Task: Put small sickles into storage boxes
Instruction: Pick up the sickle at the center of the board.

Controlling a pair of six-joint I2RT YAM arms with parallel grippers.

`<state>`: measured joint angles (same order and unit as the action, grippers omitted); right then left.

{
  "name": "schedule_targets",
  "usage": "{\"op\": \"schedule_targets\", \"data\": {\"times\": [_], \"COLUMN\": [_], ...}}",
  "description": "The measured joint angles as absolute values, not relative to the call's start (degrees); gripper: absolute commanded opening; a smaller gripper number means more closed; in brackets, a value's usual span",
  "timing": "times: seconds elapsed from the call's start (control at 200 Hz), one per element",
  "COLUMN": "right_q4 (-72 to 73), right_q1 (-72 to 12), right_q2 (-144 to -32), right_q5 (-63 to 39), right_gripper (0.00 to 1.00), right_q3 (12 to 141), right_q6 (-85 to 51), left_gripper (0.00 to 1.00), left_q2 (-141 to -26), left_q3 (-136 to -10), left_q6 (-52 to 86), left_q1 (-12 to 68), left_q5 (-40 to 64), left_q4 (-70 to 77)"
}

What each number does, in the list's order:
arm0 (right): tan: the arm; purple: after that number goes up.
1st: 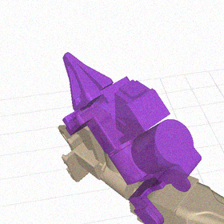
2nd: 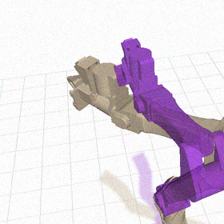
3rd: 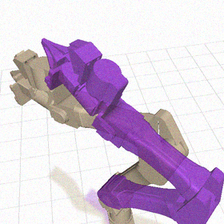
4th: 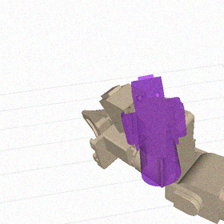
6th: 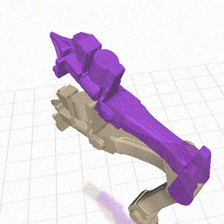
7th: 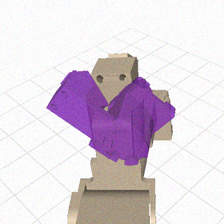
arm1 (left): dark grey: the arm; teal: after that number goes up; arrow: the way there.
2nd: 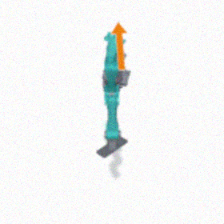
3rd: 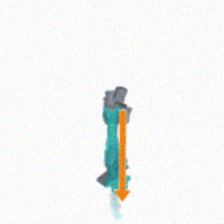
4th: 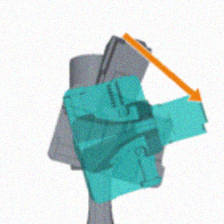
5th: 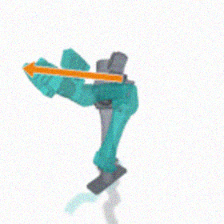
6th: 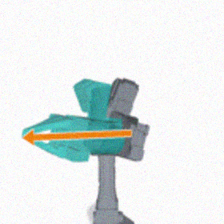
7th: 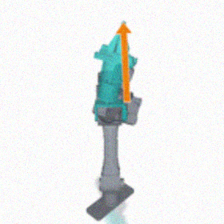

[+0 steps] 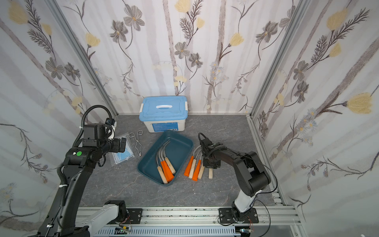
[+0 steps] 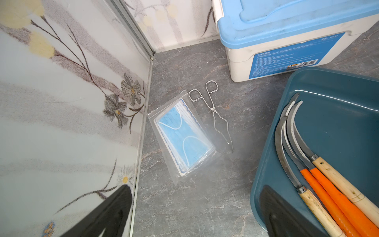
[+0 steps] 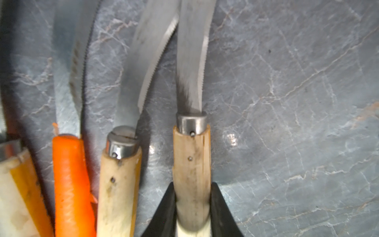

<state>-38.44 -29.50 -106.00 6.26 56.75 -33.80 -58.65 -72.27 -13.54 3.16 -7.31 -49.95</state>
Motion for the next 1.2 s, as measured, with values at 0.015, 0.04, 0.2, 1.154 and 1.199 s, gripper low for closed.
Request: {"op": "schedule_targets", "data": {"times": [0.015,0.04,0.2,1.154,1.199], "right_q4": [-38.46,-38.46,-38.59,-42.61,-43.03], "right_q1": [-29.52,-29.52,-29.36,-28.84,-28.82], "right_q2": [-105.89,-105.69,-104.29,-96.79,-95.88], "right_q5": [6.09,6.09,6.11,7.62,7.62], "right_gripper": [0.11,0.11,0.11,0.11,0.12], "right_q3": [56.77,56.77,56.86,59.27,59.66], "right_q6": [-33.82,-33.80,-33.80,-33.47,-33.65], "left_gripper": [1.00,1.00,1.00,1.00,1.00], "left_q2": [-58.65,-58.67,-58.78,-54.76,-54.68], "left_q3": [-72.31,-72.34,-72.53,-68.88,-68.60], "left_q6": [-13.54,-13.54,-13.58,-11.31,-11.11], "left_q1": [3.16,3.16,3.16,3.16,3.16], "left_q5": [-7.31,-7.31,-7.31,-2.07,-1.45], "left_q4": [-49.95,-49.95,-49.98,-53.06,-53.34]}}
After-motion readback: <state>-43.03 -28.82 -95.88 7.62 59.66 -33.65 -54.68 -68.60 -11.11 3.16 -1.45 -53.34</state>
